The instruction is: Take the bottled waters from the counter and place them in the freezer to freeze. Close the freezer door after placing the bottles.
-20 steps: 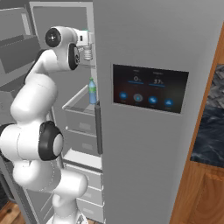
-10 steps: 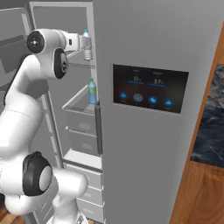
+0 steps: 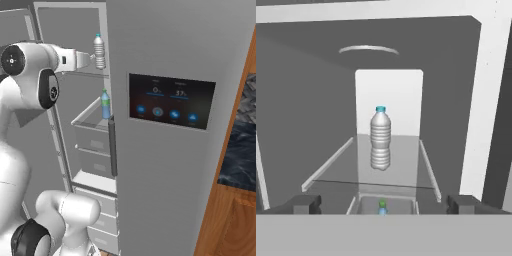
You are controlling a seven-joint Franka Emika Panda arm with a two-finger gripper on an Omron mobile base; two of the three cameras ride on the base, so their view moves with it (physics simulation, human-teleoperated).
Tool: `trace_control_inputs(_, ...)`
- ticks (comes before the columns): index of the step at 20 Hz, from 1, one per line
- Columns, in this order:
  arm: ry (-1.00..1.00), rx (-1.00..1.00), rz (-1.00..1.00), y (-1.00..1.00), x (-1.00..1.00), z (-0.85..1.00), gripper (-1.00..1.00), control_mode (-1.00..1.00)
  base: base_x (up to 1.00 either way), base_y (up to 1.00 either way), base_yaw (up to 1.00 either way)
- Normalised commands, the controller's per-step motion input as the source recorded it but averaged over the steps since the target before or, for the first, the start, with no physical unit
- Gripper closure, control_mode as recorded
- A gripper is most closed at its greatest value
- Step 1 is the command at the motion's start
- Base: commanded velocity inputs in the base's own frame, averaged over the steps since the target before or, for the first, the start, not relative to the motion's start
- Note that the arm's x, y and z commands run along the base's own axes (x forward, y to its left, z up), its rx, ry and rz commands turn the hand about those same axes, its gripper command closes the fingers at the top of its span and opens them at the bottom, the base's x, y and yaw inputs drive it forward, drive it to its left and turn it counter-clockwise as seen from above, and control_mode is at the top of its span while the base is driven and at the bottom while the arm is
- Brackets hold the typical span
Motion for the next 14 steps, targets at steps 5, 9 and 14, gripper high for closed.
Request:
trace_control_inputs(5, 0.31, 0.0, 0.0, 0.0, -0.99, -0.18, -1.0, -1.0, 0.0, 0.0, 0.0)
trace_control_inputs(9, 0.38, 0.0, 0.0, 0.0, -0.93, -0.17, -1.0, -1.0, 0.0, 0.0, 0.0)
trace_control_inputs(14, 0.42, 0.0, -0.03, 0.0, -0.81, -0.41, -1.0, -1.0, 0.0, 0.0, 0.0)
